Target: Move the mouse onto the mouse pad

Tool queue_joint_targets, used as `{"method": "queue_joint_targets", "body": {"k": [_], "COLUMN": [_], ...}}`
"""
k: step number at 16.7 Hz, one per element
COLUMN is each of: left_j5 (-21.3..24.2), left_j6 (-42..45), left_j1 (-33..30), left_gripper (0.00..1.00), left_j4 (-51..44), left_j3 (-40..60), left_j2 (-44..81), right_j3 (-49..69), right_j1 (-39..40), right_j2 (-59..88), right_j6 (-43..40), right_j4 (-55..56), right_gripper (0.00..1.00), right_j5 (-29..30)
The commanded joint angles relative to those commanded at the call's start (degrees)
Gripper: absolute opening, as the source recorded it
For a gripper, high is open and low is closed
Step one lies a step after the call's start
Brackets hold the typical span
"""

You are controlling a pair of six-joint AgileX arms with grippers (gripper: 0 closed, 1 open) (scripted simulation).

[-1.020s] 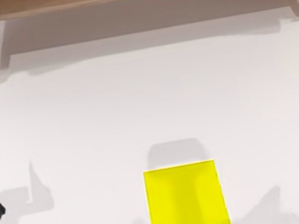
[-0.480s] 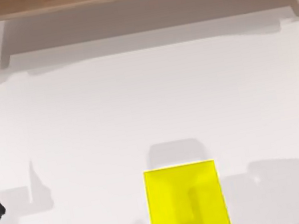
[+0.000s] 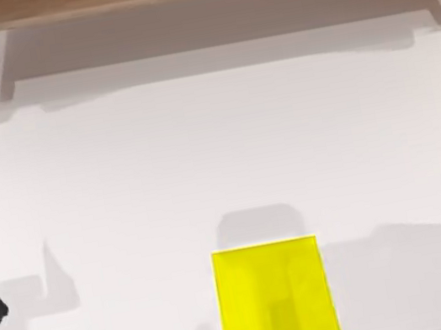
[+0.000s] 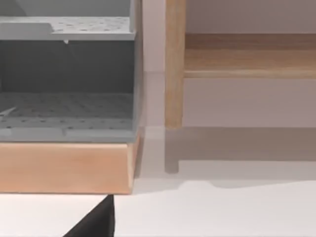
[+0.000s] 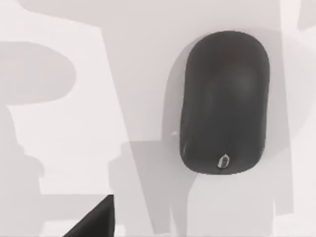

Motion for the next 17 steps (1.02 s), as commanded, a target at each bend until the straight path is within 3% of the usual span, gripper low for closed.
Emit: {"method": "queue_joint_targets", "body": {"k": [4, 11, 17], "left_j5": [0.0, 0.0, 0.0], "left_j6": [0.0, 0.0, 0.0], "left_j1": [0.0, 0.0, 0.0], "left_gripper": [1.0, 1.0, 1.0], "left_j4": [0.0, 0.0, 0.0], "left_j3": [0.0, 0.0, 0.0], "left_j2": [0.0, 0.0, 0.0], "right_j3": [-2.6, -13.3, -14.7], "right_j1": [-0.1, 0.0, 0.0], "right_j2": [1.9, 10.3, 11.5], "right_j6": [0.2, 0.5, 0.5], "right_j4": [4.1, 23.8, 26.0], "right_gripper": [1.0, 1.0, 1.0], "right_j5": [0.0, 0.0, 0.0]}}
